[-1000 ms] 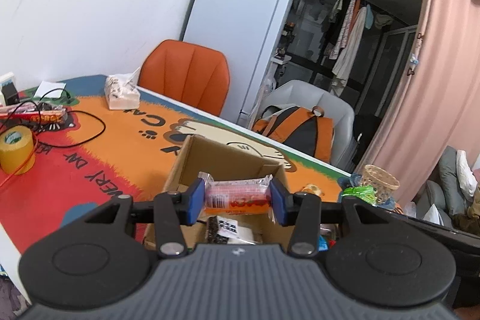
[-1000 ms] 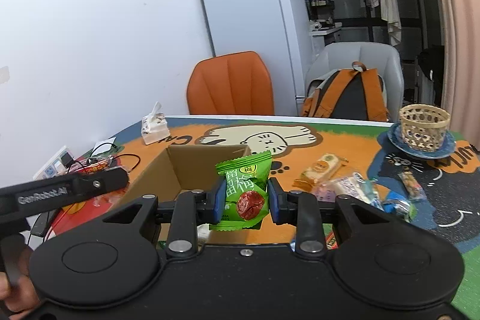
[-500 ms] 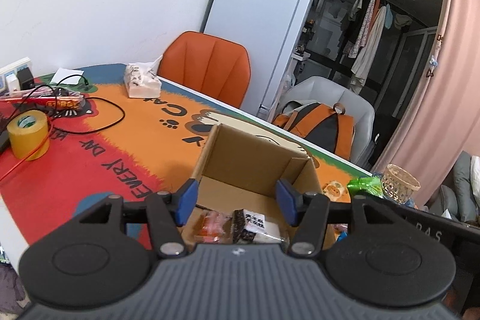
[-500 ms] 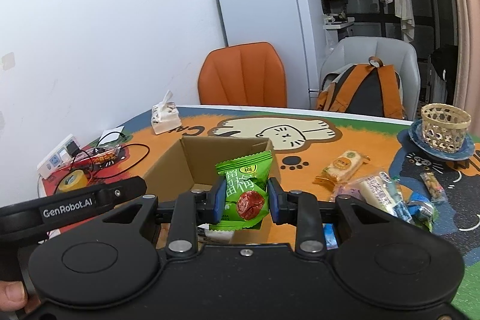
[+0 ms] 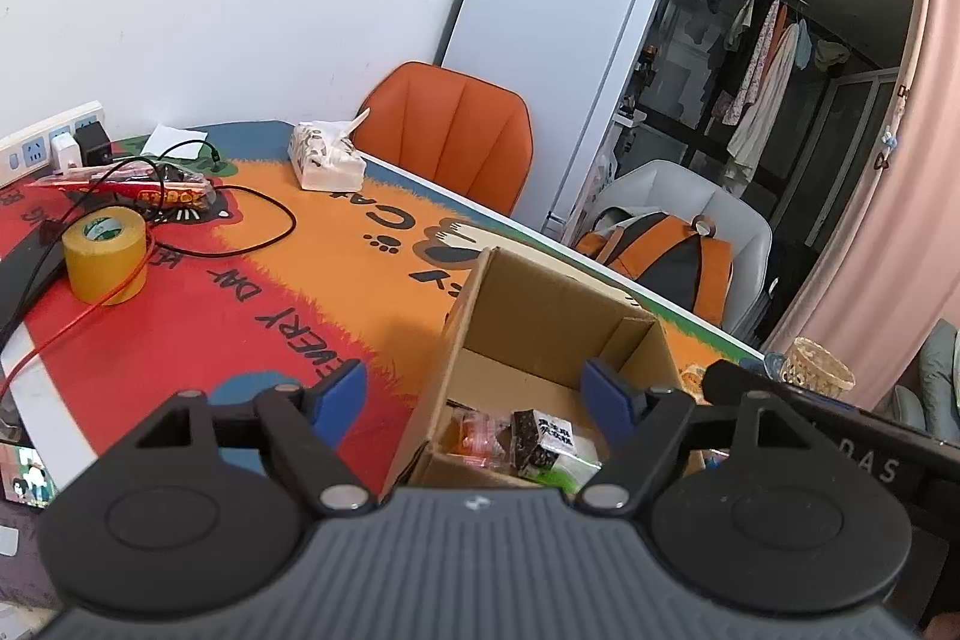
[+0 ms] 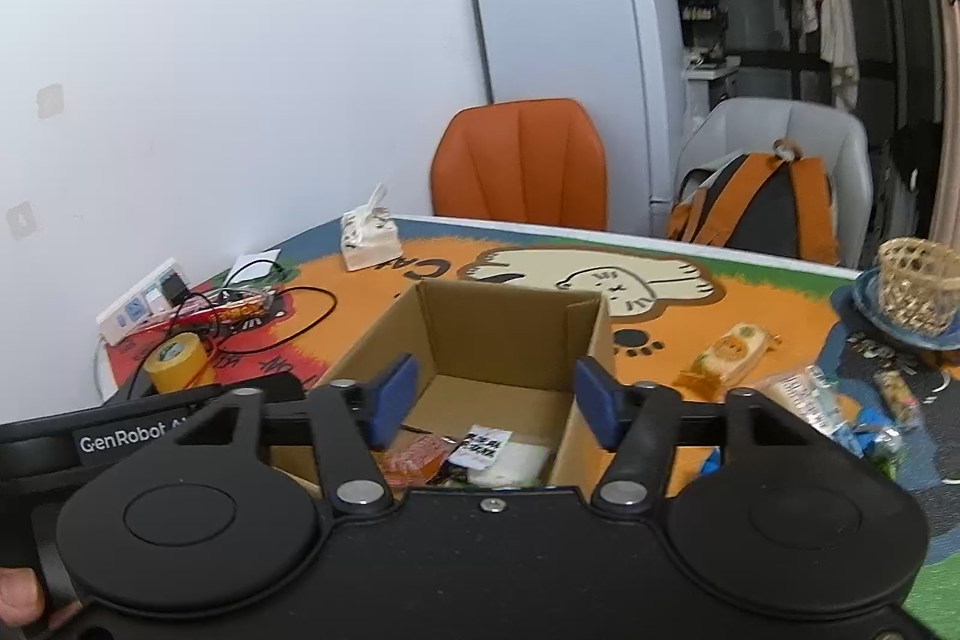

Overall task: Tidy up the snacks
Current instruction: 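Open both grippers to drop the snacks into the box, then move both grippers from the box toward the remaining snacks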

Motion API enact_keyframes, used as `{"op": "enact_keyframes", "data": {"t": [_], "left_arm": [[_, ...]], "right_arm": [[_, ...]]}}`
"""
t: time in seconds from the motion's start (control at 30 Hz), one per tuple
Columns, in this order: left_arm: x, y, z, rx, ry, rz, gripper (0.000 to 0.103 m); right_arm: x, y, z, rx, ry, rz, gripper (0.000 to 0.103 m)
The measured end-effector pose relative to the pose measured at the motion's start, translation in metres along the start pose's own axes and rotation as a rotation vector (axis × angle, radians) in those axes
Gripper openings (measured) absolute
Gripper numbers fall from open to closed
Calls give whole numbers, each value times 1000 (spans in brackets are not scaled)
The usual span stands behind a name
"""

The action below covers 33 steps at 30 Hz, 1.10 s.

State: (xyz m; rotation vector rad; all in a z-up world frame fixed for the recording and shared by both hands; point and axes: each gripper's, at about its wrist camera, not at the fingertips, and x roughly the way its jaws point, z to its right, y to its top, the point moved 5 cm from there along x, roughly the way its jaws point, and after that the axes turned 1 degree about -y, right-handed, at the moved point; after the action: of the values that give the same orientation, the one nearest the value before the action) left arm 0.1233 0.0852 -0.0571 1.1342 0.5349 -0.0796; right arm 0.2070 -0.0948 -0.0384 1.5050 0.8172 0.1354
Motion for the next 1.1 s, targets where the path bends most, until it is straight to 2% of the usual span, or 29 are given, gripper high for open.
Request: {"op": "enact_keyframes", "data": {"t": [0.13,0.4,0.67,1.1], "left_arm": [[-3,-2,3,5,-2,3,86],[-7,-8,14,13,-10,1,90],[-9,-18,40,56,-48,-12,92],[-3,-38,98,138,-161,-34,92]], "right_arm": [[-6,-2,11,17,-39,5,81],[-19,-14,36,57,-80,-5,102],[-30,-28,74,137,-127,-23,103],[-49,-42,129,220,-193,-9,103]]}}
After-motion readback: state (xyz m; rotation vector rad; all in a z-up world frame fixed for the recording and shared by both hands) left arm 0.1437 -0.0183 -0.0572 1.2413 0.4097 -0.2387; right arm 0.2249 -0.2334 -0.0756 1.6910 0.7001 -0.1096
